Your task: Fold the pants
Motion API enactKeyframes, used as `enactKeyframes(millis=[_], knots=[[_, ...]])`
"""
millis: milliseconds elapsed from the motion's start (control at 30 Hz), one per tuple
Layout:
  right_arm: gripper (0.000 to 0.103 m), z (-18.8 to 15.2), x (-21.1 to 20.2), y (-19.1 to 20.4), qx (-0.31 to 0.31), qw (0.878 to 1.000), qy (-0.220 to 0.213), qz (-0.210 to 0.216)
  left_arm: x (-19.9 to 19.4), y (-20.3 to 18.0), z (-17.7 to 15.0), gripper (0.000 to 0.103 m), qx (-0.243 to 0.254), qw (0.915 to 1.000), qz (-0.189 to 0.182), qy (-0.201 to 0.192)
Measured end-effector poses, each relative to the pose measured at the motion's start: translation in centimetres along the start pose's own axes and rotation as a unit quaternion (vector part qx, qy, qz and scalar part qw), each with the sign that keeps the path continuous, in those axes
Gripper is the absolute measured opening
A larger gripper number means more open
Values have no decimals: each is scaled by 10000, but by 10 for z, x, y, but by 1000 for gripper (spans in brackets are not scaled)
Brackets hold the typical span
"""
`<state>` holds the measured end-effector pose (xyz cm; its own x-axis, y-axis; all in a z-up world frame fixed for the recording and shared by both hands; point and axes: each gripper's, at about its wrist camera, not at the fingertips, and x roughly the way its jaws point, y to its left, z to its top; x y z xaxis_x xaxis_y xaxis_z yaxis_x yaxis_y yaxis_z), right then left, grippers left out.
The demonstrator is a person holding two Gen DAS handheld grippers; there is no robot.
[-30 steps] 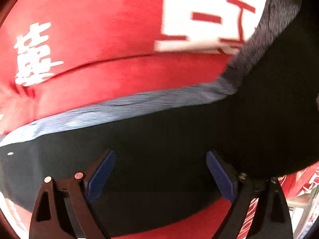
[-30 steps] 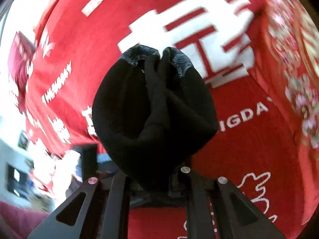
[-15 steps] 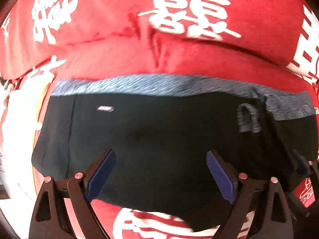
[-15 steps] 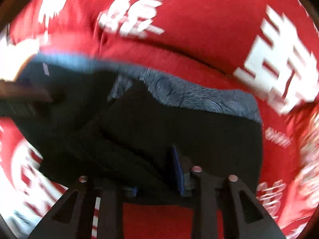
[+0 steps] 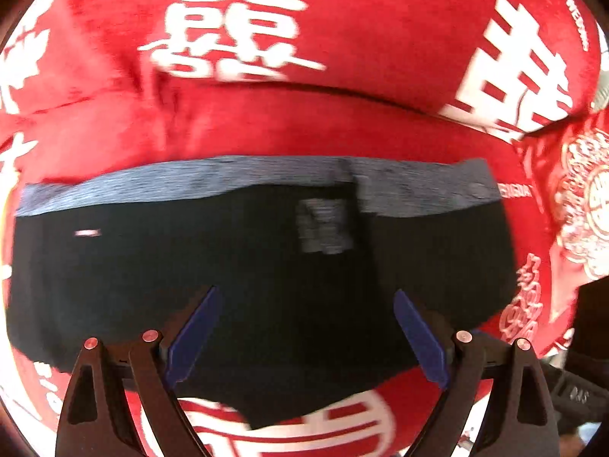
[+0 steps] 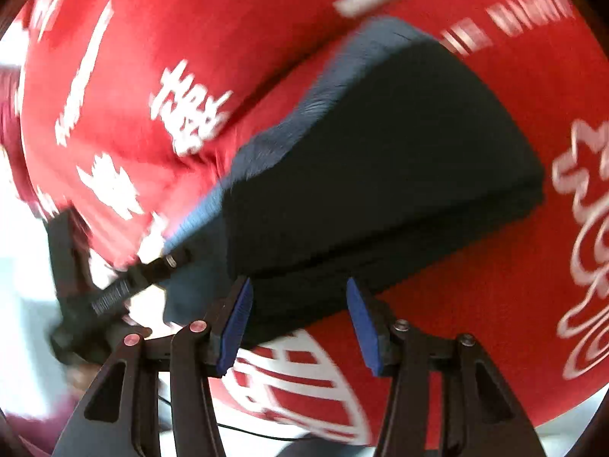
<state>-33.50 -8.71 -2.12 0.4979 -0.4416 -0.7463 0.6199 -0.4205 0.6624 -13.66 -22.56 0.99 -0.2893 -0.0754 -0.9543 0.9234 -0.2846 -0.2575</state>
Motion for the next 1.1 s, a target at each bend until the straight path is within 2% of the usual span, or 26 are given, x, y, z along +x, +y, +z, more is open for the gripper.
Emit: enactKeyframes(millis=[67, 167, 333, 433, 567, 633, 700, 733, 767, 833, 933, 1000, 1100], knots=[[55, 3, -3, -9, 260, 9996, 0, 137, 1, -12, 1, 93, 81, 9999, -85, -46], [55, -1, -6, -7, 236, 9991, 19, 364, 3, -15, -2, 93, 90, 10000, 19, -34], [55, 1, 7, -13, 748, 9904, 225, 1144, 0, 5, -15, 93, -351, 9993, -141, 2], [55, 3, 16, -13, 796, 9898, 260, 1149, -5, 2, -8, 93, -305, 9987, -399, -38], [55, 0, 12, -19, 847, 9896, 261, 1130, 6, -29, -1, 92, 259, 9978, -603, 102], [55, 0, 5, -23, 784, 9912, 272, 1028, 15, -41, 1, 73, 450, 9972, -583, 129], [55, 0, -5, -28, 723, 9929, 253, 905, 25, -46, 4, 40, 470, 9965, -615, 305], [55, 1, -8, -30, 713, 9933, 223, 880, 33, -47, 5, 33, 476, 9962, -594, 418], [55, 2, -13, -33, 710, 9936, 177, 855, 37, -49, 6, 19, 499, 9960, -550, 497], [55, 4, -19, -39, 750, 9937, 94, 826, 38, -49, 5, 7, 518, 9941, -722, 619], [55, 7, -32, -43, 793, 9935, -16, 817, 12, -56, -1, 6, 764, 9913, -974, 454], [55, 7, -41, -44, 769, 9937, -45, 812, -3, -57, -11, 6, 973, 9906, -896, 362], [55, 6, -49, -43, 606, 9959, 6, 665, 8, -50, -26, 6, 944, 9914, -707, 576]])
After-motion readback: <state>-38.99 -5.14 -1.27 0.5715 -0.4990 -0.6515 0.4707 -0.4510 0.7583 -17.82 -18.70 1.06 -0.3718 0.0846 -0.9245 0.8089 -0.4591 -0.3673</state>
